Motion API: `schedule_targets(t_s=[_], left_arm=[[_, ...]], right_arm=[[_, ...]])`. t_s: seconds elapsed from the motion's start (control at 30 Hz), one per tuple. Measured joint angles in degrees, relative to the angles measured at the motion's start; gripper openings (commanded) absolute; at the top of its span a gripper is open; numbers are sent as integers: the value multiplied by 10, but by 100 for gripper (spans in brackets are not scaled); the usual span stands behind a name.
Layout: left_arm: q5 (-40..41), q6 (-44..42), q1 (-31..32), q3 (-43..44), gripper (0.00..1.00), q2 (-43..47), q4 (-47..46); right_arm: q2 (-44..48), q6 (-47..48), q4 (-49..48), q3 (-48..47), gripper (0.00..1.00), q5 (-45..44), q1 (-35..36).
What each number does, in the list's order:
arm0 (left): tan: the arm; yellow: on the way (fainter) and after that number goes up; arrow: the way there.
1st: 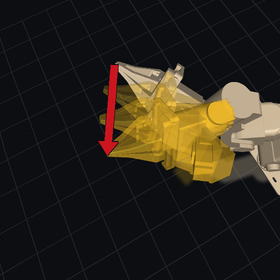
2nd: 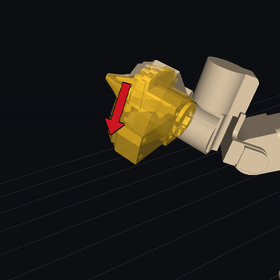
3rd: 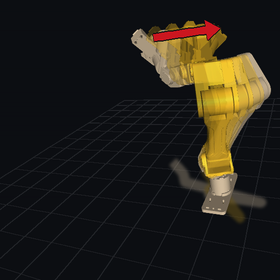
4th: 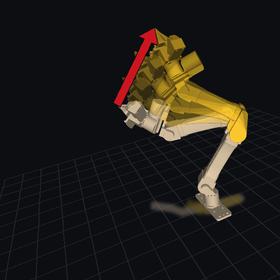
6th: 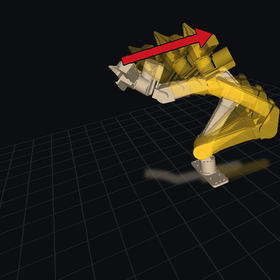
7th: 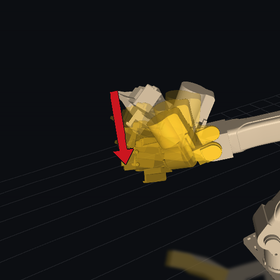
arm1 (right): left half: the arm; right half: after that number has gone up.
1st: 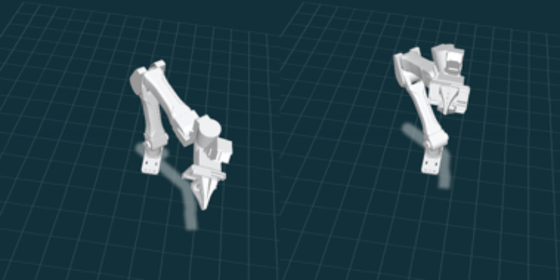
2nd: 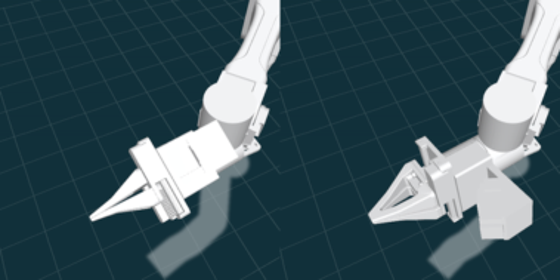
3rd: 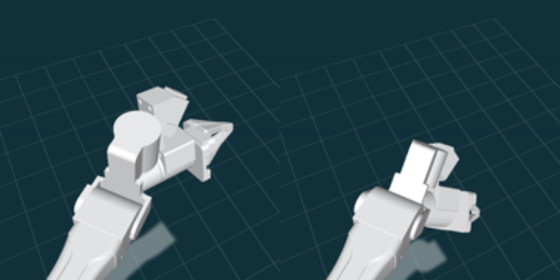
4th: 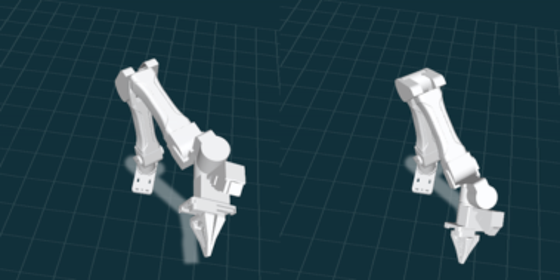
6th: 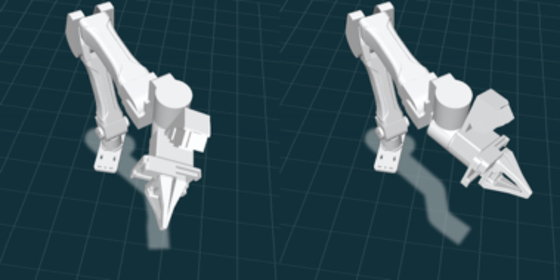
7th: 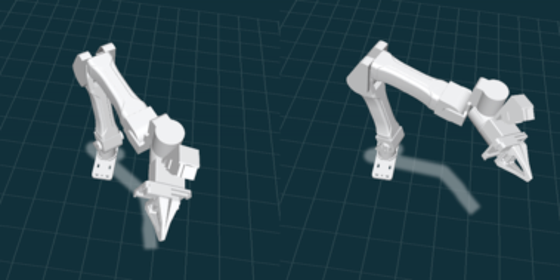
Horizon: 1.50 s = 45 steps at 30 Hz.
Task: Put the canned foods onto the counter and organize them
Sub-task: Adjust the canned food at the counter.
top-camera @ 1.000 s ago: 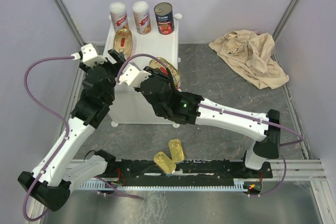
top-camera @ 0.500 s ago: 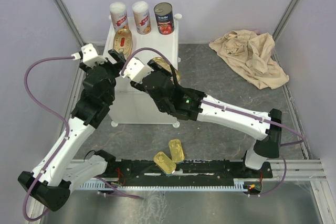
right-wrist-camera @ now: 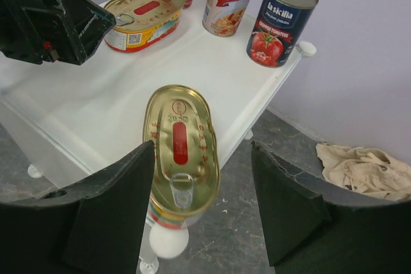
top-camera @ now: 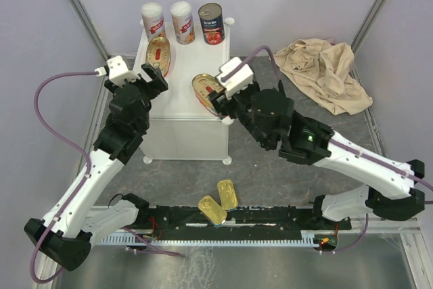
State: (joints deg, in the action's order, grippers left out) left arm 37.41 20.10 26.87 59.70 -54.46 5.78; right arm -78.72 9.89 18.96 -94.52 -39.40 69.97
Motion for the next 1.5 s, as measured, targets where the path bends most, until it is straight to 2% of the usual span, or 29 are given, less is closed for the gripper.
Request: schedule_targets(t_s=[0.2, 0.4, 0.87, 1.23, 1.5], left_arm=[[0, 0, 0, 0, 92, 0, 0], [0, 0, 0, 0, 93, 0, 0], [-5, 0, 0, 0, 93, 15, 6], [-16, 0, 0, 0, 93, 28, 14], [-31, 0, 0, 0, 93, 32, 15]], right_arm=[[86, -53, 17, 75, 70, 38, 0], [121, -94, 32, 131, 70, 79, 0], [124, -129, 38, 174, 69, 107, -6], [113, -137, 29, 175, 68, 123, -47], [75, -142, 15, 175, 63, 148, -64]])
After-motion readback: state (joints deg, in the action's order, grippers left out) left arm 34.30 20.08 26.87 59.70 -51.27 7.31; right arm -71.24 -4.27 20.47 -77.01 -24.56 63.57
